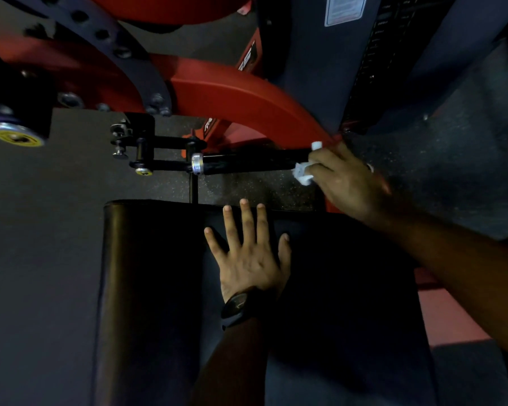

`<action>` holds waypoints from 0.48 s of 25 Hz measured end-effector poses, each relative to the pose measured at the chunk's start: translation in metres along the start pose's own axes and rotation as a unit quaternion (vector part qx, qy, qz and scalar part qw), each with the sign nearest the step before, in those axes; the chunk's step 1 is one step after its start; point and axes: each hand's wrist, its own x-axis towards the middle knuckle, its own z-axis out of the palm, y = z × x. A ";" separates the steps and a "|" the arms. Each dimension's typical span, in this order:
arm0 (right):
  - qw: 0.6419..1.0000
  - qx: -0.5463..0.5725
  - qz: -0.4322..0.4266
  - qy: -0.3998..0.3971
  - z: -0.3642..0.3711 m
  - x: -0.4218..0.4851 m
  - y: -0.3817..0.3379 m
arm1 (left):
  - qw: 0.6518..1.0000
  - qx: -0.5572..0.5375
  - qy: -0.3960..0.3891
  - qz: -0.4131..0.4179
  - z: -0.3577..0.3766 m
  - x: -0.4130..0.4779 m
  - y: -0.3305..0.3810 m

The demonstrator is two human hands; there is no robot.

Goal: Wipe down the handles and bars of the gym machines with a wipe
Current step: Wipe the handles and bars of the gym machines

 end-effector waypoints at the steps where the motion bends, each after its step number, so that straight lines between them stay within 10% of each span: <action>1: 0.999 0.037 0.023 0.020 0.002 0.009 -0.011 | 1.000 -0.002 -0.001 0.001 -0.001 0.000 0.001; 12: 0.983 0.098 0.146 -0.058 0.000 0.064 -0.052 | 1.000 0.010 -0.003 -0.001 0.000 0.001 0.002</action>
